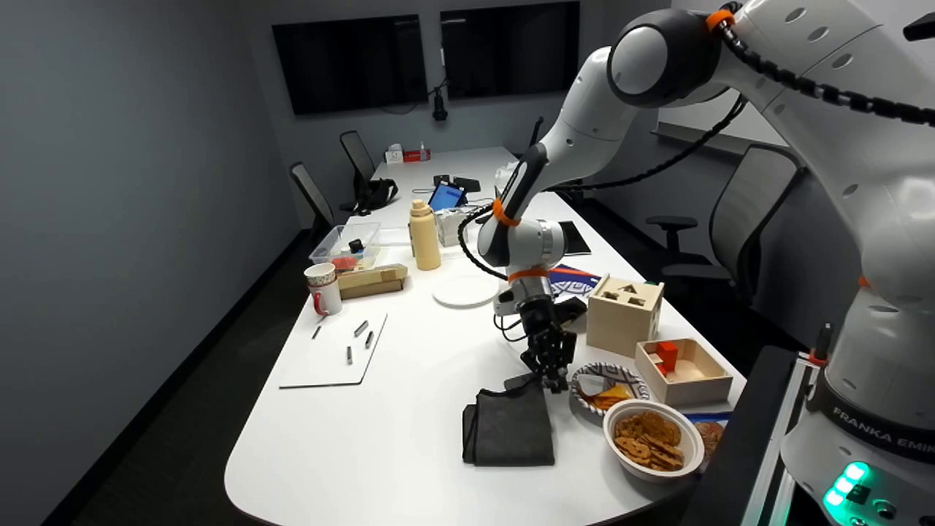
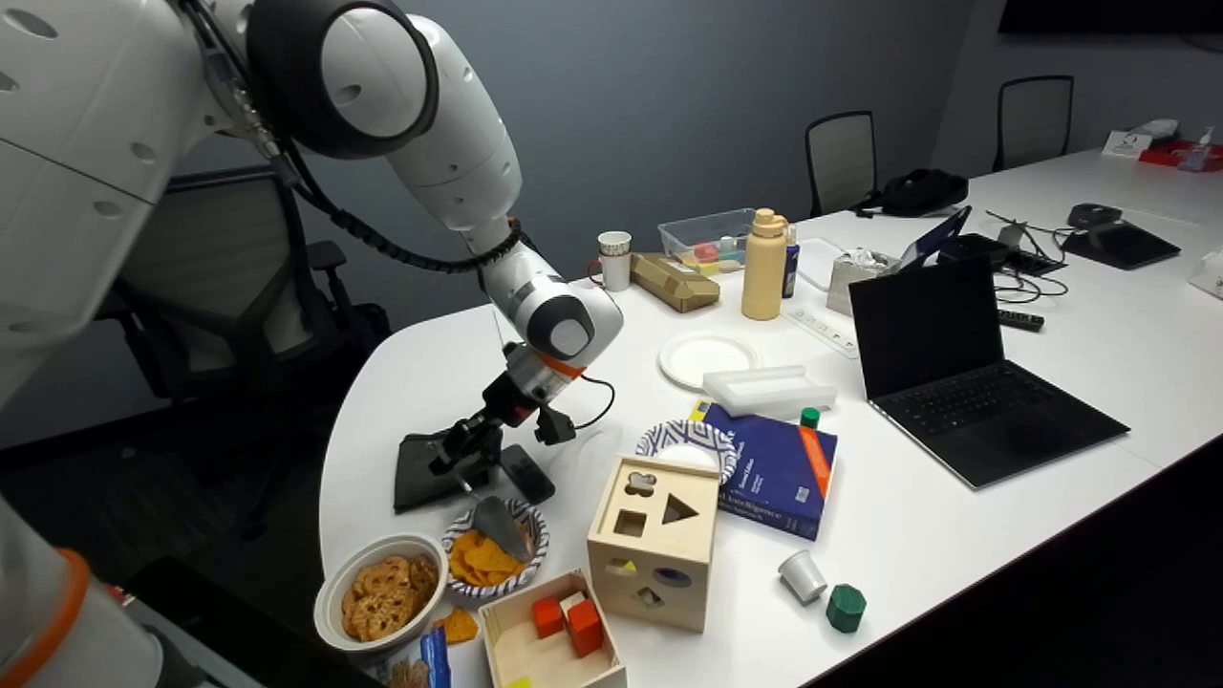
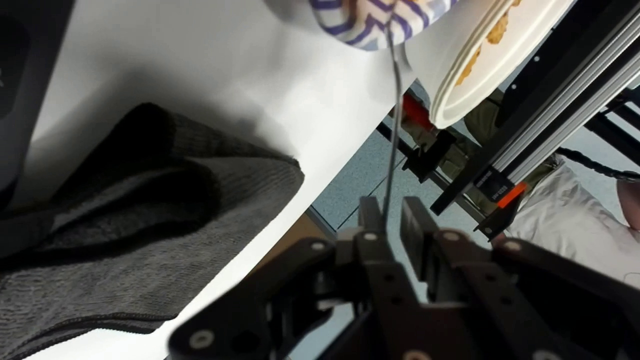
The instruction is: Use the spoon to stir in the bowl
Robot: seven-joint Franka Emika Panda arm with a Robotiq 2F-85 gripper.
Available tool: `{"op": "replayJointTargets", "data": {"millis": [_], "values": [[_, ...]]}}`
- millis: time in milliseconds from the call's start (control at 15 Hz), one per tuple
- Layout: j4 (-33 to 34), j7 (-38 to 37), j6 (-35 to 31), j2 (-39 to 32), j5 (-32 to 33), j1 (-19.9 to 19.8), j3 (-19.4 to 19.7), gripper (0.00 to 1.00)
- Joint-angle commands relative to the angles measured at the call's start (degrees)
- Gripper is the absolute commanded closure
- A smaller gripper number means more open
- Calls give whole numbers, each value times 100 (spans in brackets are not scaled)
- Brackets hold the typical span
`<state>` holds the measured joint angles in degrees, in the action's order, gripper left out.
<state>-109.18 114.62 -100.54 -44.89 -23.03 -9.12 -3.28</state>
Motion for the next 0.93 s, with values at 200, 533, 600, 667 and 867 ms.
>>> {"op": "replayJointTargets", "data": {"millis": [200,533,600,667,867], "values": [[250,-232,217,-105,172,-82,-69,26],[305,-206,301,-112,188,-120,-68,0],[301,-201,299,-103,200,-121,-66,0],[281,-212,278,-81,198,-119,-65,0],[201,-265,201,-7,189,-98,-57,0]]}}
